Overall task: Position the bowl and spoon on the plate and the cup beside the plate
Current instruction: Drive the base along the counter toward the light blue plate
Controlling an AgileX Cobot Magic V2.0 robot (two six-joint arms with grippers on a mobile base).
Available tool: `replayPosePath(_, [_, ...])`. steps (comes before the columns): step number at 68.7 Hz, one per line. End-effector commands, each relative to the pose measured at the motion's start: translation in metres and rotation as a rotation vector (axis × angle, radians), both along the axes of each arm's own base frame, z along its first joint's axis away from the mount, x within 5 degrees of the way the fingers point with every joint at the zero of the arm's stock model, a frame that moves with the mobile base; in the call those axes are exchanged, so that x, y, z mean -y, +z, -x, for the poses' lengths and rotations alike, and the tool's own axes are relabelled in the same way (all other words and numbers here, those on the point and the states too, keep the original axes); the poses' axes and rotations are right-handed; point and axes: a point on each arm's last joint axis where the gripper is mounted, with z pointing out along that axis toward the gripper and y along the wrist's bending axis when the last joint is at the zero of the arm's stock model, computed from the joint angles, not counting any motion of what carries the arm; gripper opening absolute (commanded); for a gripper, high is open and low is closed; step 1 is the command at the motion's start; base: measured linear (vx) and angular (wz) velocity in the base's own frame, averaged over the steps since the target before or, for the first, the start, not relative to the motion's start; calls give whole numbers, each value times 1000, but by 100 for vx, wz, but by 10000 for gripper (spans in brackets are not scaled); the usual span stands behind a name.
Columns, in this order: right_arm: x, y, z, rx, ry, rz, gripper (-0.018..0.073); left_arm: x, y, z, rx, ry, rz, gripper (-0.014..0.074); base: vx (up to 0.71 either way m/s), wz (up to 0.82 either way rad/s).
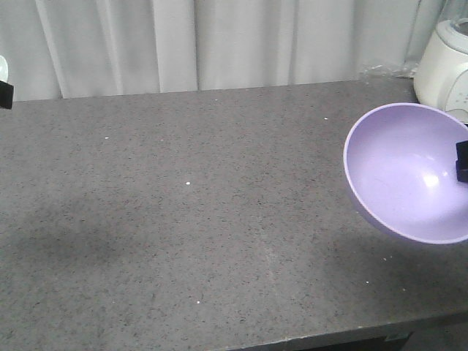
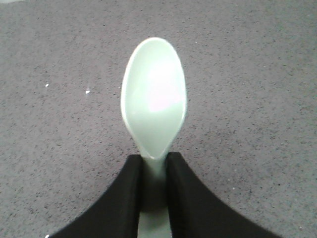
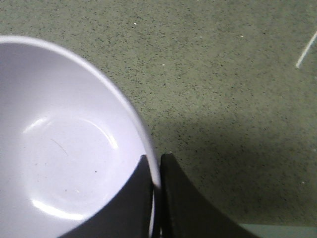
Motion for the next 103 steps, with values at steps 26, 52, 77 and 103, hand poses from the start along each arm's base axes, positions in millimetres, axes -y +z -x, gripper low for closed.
replayPosePath(26, [0, 15, 2, 93, -3, -10, -6, 0, 15, 4, 97, -7, 12, -6, -3, -37])
replayPosePath(52, [0, 15, 2, 93, -3, -10, -6, 0, 15, 4, 97, -7, 12, -6, -5, -41])
replayPosePath(77, [0, 15, 2, 93, -3, -10, -6, 0, 15, 4, 97, -7, 12, -6, -5, -32])
replayPosePath(103, [0, 15, 2, 93, -3, -10, -6, 0, 15, 4, 97, -7, 12, -6, -3, -20])
